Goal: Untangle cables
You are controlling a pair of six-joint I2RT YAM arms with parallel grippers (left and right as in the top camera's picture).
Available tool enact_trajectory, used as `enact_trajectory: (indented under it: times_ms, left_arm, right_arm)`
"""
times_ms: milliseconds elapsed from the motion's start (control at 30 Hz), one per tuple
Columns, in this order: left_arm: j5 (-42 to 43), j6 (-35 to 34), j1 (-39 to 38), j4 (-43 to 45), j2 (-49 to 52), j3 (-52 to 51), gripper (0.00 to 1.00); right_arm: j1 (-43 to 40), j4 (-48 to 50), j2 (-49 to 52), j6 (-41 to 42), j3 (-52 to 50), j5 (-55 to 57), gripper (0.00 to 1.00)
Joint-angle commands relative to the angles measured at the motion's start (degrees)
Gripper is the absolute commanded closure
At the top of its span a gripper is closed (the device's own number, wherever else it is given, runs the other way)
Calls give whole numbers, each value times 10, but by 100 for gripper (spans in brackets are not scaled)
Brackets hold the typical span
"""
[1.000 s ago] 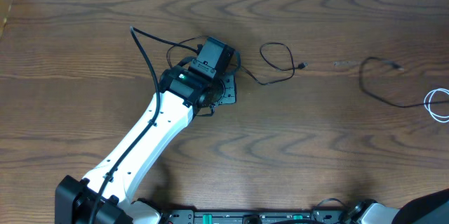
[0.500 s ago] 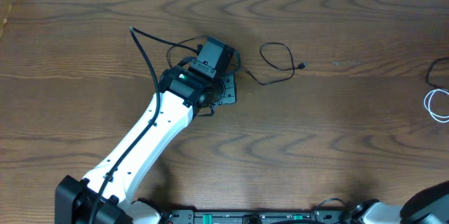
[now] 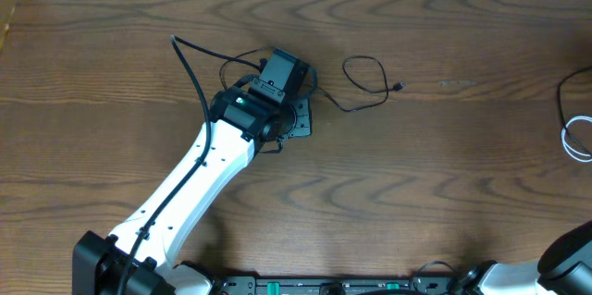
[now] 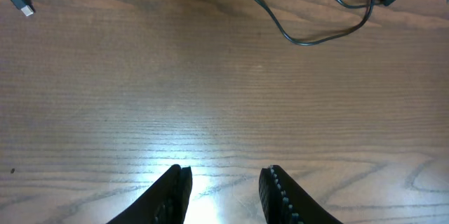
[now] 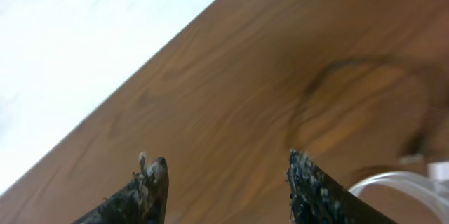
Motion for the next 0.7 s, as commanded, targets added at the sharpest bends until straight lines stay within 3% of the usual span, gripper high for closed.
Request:
enact_trajectory:
  times_ms: [0, 167, 300, 533, 667]
  left_arm:
    - [-5, -8, 1, -2, 8, -3, 63]
    - [-5, -16, 1, 0, 29, -3, 49]
    - [-5, -18, 1, 23, 56, -3, 41]
    - [2, -25, 1, 110, 111, -3, 40]
    - [26, -93, 1, 166, 155, -3, 40]
  right_arm:
    - [63, -26, -2, -34, 6, -36, 48]
    - [173, -104, -2, -102, 6, -26, 44]
    - [262, -161, -2, -104, 1, 43, 38]
    - [364, -227, -2, -104, -8, 129, 34]
    - [387, -260, -2, -104, -8, 131, 33]
